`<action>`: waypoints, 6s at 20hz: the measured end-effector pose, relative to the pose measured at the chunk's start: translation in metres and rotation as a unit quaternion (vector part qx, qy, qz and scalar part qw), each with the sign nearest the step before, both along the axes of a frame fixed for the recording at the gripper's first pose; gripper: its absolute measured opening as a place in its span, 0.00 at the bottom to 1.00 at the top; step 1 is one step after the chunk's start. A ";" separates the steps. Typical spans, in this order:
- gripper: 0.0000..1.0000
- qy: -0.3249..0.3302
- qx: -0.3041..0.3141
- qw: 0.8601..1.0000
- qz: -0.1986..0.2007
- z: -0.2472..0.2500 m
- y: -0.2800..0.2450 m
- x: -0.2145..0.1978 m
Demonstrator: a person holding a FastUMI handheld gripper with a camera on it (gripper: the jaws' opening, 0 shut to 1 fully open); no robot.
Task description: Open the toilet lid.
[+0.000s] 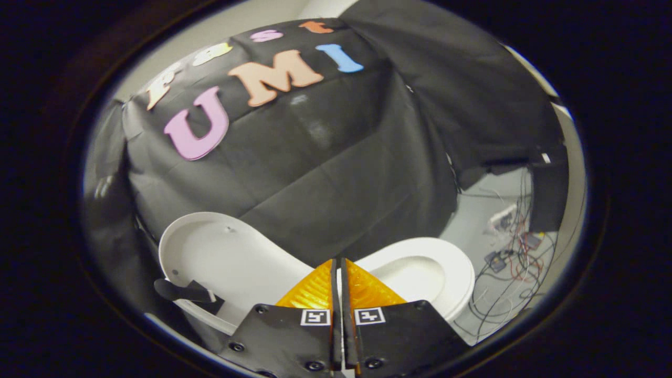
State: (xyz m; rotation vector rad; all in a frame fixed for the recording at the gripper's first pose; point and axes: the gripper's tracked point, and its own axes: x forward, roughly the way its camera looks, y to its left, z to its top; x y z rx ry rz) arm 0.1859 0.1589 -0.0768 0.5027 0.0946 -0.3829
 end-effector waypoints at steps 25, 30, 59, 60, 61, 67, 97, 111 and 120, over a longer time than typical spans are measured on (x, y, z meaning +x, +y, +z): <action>0.03 -0.067 -0.288 0.934 0.201 0.152 0.186 0.065; 0.03 -0.059 -0.297 0.942 0.144 0.160 0.108 0.054; 0.43 0.002 -0.298 0.949 0.108 0.089 -0.179 -0.094; 0.43 0.011 -0.296 0.949 0.112 0.082 -0.181 -0.096; 0.43 0.020 -0.295 0.948 0.115 0.075 -0.183 -0.101; 0.43 0.048 -0.279 0.948 0.143 0.052 -0.178 -0.110; 0.46 -0.048 -0.244 0.950 0.186 0.079 -0.153 -0.183; 0.94 -0.049 -0.243 0.951 0.183 0.082 -0.156 -0.185; 0.96 -0.048 -0.244 0.951 0.183 0.081 -0.156 -0.185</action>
